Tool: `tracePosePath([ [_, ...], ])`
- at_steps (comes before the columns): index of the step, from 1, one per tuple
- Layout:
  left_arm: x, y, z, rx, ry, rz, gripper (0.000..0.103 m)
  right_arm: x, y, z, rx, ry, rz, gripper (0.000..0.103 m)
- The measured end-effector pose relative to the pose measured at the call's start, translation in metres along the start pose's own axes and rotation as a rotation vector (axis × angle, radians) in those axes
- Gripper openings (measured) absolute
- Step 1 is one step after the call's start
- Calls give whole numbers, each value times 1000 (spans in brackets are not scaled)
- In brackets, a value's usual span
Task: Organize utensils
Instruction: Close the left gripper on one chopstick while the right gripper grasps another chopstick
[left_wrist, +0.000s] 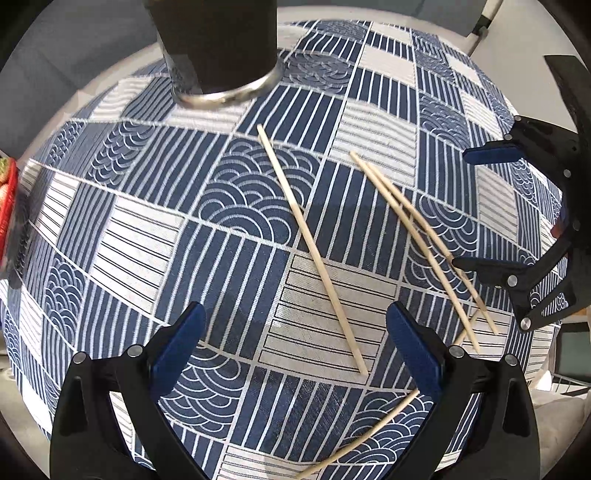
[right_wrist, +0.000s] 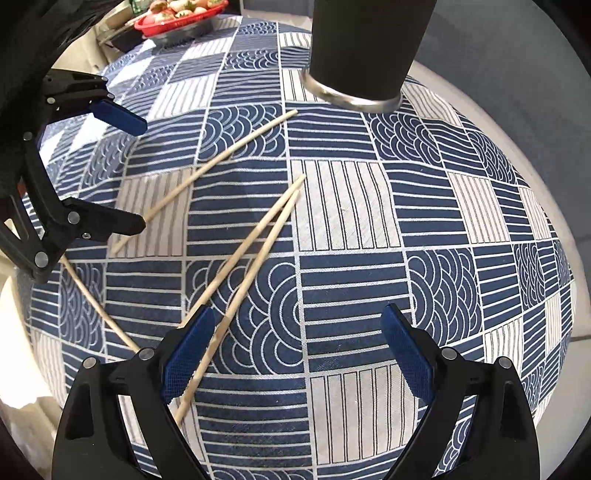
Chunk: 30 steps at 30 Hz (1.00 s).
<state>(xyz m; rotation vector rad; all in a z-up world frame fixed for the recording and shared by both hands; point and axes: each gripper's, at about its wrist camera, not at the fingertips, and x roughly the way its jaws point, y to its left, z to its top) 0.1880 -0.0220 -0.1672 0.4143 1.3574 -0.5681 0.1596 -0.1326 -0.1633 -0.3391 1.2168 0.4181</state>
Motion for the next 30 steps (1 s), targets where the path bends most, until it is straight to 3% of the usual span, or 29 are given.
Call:
tracePosePath([
  [5,12,3,2,-40,23,-22,96,8,2,1,14,19,-20,88],
  [10,18,-3,2,-15,-9,56,99,12,-6,-2,96,26,-2,95],
  [12,18,-6,0,-14,-38,62,99,14,-15,-7,178,22,28,97],
  [18,16,-6,-10,-39,-122,71,99,12,-13,-14,213,-33,11,97],
  [25,17,-5,-10,-191,-131,117,99,12,-17,-11,267,19,-4,97],
  [30,13,-5,-9,-240,-116,129,94,10,-16,-16,339,25,-31,95],
])
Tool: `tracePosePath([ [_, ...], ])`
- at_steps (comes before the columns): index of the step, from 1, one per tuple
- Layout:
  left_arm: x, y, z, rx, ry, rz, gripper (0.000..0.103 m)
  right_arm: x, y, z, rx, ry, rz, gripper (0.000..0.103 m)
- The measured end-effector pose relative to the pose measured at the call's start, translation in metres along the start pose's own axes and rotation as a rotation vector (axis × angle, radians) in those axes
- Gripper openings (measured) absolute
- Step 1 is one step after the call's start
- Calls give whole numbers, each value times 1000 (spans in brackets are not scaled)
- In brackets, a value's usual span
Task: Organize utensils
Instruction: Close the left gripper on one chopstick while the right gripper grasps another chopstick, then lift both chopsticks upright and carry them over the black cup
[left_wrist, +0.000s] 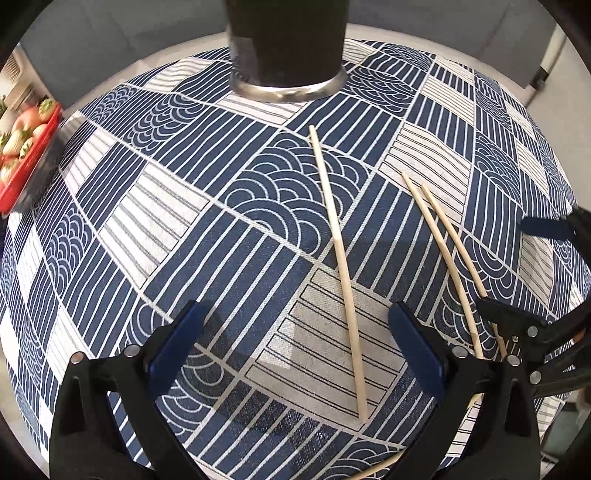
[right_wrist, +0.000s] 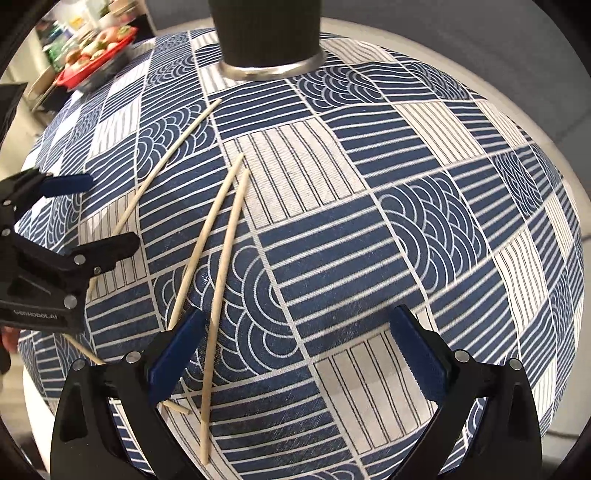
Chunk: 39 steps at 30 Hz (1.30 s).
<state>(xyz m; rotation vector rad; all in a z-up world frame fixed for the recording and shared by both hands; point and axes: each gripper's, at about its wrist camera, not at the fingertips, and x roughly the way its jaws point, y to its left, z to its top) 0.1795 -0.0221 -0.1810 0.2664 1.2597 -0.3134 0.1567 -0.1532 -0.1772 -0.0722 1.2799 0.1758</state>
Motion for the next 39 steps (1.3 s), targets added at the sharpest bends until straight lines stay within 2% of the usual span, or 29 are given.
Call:
tracePosePath([
  [2,-3,3,-1,-4,11,-1,88,-3,-2,-3,3,4,-2,88],
  [3,-6,7,-2,-3,20,-3,83,-6,-5,-4,0,5,0,76],
  [4,-8,11,-1,-5,28,-3,75,-11,-8,-4,-4,1,1,54],
  [5,-8,12,0,-10,34,0,69,-14,-11,-5,-13,-6,6,39],
  [6,-11,18,1,-27,37,3,50,-17,-14,-5,-29,-3,10,12],
  [7,-14,25,2,-55,43,6,21,-15,-18,-6,-36,6,3,6],
  [8,-15,30,2,-80,54,-5,9,-16,-21,-6,-37,13,0,5],
  [9,-15,37,1,-111,66,-29,6,-16,-25,-7,-30,21,2,5],
  [14,-18,63,-12,-261,71,-145,5,-19,-43,-12,18,33,5,5],
  [17,-20,71,-21,-301,82,-171,5,-23,-60,-18,61,35,26,5],
  [24,-35,92,-33,-335,74,-164,5,-49,-97,-20,158,-26,69,5],
  [31,-61,103,-9,-337,20,-131,5,-79,-109,5,189,-114,88,5],
  [39,-116,111,31,-307,-101,-59,5,-124,-110,38,179,-246,65,5],
])
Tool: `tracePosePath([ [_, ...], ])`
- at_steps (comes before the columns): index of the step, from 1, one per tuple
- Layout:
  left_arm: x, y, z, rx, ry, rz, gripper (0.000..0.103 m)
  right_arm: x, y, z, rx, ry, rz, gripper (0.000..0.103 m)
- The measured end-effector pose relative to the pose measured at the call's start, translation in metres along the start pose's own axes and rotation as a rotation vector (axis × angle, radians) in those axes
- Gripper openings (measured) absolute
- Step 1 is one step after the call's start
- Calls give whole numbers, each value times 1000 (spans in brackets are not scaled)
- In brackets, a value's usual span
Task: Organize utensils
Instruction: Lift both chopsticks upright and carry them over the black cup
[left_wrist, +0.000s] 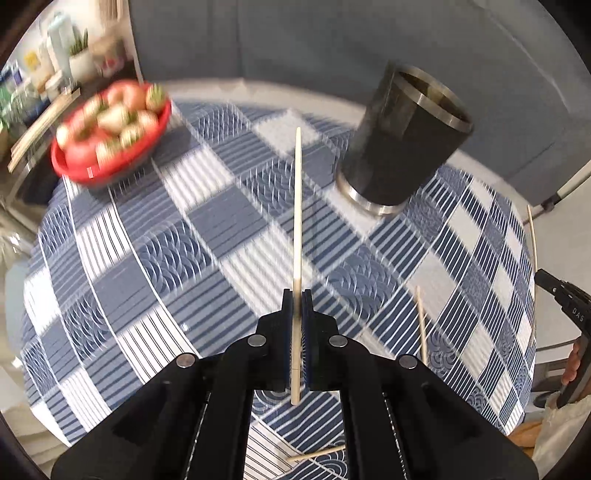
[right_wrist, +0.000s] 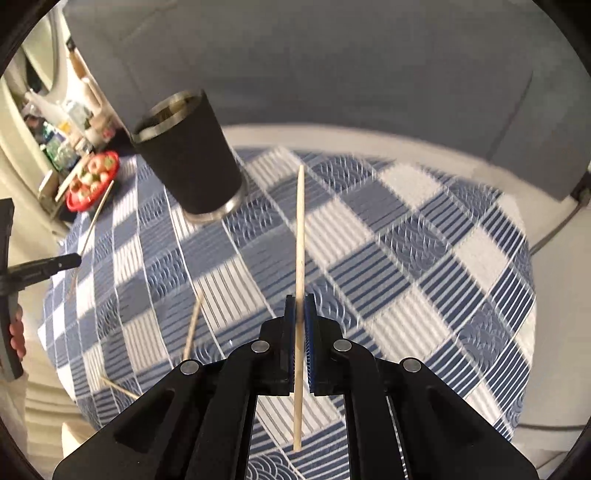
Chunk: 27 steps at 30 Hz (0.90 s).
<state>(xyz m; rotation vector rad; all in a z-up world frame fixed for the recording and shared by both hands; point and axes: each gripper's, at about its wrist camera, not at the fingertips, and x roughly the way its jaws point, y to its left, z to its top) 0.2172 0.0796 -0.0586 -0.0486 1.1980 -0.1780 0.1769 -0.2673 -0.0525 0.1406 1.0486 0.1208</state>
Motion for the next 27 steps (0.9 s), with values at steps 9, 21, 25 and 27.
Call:
tracePosePath([
  [9,-45,-14,43,23,-134,-3,5,-54,19,57,-52,-179,-21,5],
  [21,-84,-26,76,17,-304,-80,5,-92,40,98,-131,-411,-12,5],
  [25,-93,-32,84,32,-364,-100,5,-100,46,105,-146,-522,32,5],
  [27,-95,-34,88,33,-390,-115,5,-101,49,108,-156,-560,55,5],
])
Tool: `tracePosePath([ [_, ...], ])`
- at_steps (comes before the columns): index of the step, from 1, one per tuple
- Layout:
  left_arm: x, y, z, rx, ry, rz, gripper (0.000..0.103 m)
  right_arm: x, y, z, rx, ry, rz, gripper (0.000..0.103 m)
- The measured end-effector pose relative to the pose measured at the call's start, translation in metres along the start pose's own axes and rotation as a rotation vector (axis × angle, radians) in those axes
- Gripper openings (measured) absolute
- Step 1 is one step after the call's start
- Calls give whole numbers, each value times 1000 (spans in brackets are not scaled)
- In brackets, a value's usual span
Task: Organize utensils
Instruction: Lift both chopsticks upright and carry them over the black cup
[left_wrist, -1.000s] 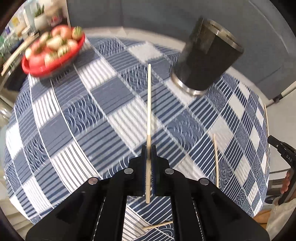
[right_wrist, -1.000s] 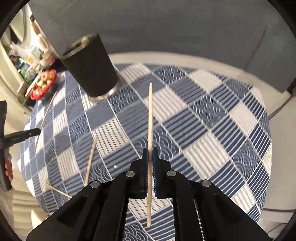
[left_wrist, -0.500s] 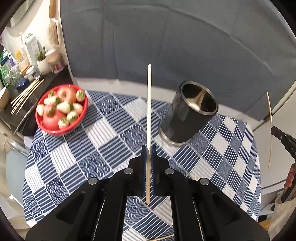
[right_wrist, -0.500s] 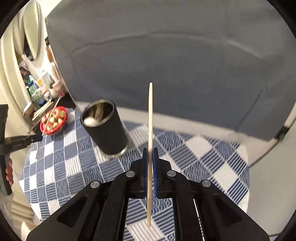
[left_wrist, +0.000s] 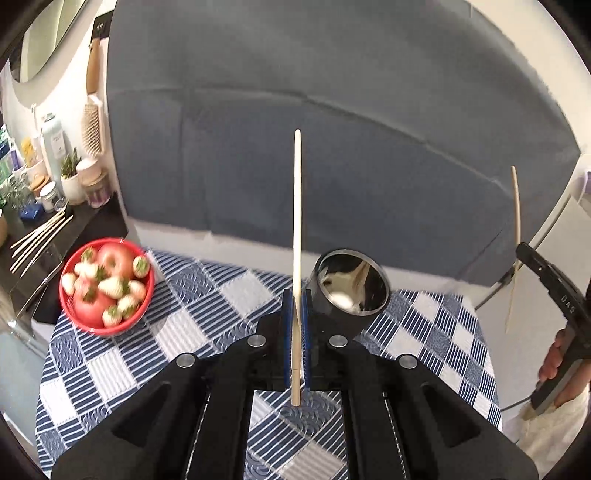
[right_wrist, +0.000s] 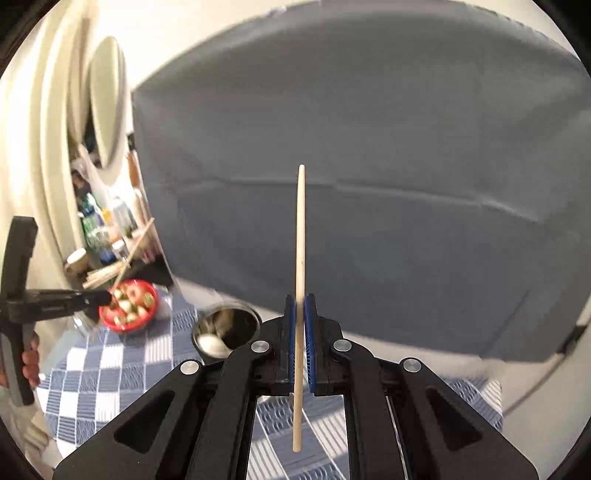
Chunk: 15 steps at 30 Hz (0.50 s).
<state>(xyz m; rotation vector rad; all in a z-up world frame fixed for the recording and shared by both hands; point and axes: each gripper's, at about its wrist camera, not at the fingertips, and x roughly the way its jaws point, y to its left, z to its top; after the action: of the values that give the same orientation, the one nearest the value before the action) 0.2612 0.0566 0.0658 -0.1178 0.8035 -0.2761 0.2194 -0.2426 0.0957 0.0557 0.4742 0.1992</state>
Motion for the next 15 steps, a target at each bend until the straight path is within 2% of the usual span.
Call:
tracePosePath([
  [4,3,-5,6,9,-47,-49,5,6,3,5,-4,-77,81,5],
  [6,3,-8,7,18,-82,-100,5,10,3,7,0,-101,125,5],
  [11,8,-15,11,42,-152,-159,5,21,12,10,-30,-149,228,5],
  [15,27,-17,17,27,-129,-193,4,41,18,12,-47,-132,268,5],
])
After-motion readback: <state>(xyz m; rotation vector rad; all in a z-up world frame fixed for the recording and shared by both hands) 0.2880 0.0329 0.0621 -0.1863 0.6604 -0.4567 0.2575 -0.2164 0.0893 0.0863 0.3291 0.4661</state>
